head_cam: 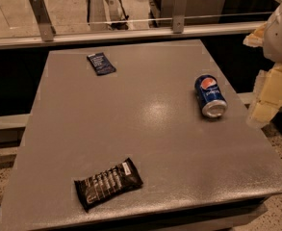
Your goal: Pick pepsi can
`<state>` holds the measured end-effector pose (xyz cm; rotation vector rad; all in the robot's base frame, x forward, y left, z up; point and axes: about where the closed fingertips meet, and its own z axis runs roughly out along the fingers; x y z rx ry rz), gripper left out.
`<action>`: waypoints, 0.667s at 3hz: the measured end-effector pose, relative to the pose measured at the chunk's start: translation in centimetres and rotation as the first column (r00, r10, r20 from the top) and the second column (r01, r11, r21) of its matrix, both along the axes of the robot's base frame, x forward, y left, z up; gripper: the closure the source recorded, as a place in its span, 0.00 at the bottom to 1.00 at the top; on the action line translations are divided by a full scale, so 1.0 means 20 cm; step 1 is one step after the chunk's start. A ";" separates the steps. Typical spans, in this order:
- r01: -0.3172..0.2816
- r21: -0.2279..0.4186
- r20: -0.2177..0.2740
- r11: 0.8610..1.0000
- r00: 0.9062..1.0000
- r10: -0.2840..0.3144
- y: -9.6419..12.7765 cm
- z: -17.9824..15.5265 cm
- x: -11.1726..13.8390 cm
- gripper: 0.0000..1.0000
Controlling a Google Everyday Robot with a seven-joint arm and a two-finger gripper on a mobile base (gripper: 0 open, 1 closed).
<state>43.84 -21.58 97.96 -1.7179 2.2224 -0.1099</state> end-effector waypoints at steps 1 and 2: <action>0.000 0.000 0.000 1.000 1.000 0.000 0.00 0.00 0.00 0.00; 0.000 0.019 0.002 1.000 1.000 0.000 0.05 -0.09 0.14 0.00</action>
Offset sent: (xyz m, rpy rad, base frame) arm 0.0726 0.0262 -0.0539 0.0515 0.0119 -0.0008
